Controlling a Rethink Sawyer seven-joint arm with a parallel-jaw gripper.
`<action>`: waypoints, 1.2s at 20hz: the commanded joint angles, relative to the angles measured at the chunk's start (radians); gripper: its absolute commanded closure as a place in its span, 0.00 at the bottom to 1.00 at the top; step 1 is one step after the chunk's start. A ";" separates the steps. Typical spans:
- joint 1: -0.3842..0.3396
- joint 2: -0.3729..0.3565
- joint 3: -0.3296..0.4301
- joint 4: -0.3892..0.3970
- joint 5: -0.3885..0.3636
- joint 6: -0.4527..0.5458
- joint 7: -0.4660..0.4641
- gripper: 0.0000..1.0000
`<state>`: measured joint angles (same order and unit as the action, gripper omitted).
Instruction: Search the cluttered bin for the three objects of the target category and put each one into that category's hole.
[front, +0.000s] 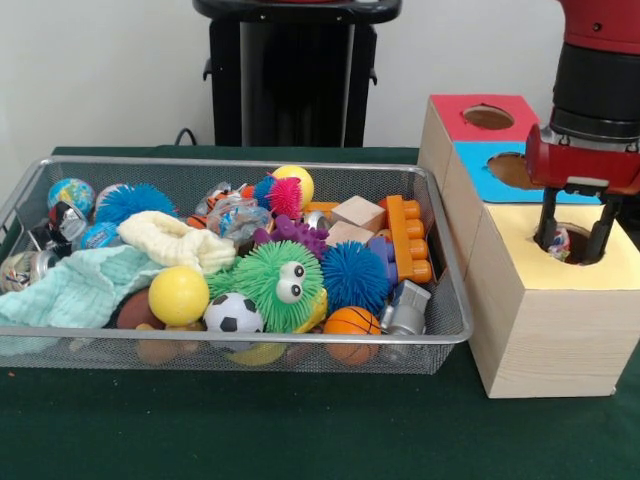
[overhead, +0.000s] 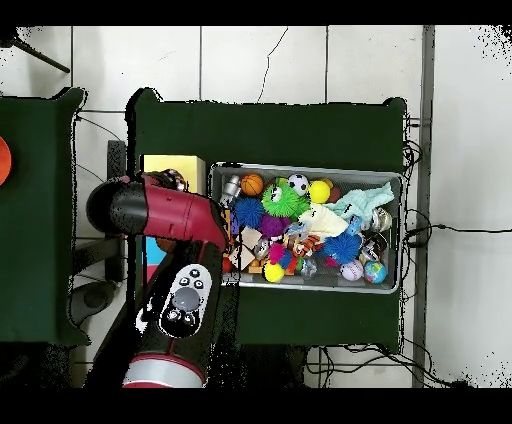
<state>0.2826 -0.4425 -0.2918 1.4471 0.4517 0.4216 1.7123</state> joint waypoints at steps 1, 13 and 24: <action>0.010 -0.003 -0.011 -0.018 -0.027 0.119 0.214 0.00; 0.033 -0.021 -0.032 0.007 -0.035 0.140 0.201 0.00; 0.059 0.001 -0.068 -0.014 -0.032 0.131 0.206 1.00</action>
<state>0.3400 -0.4517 -0.3754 1.4390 0.4513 0.4288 1.7121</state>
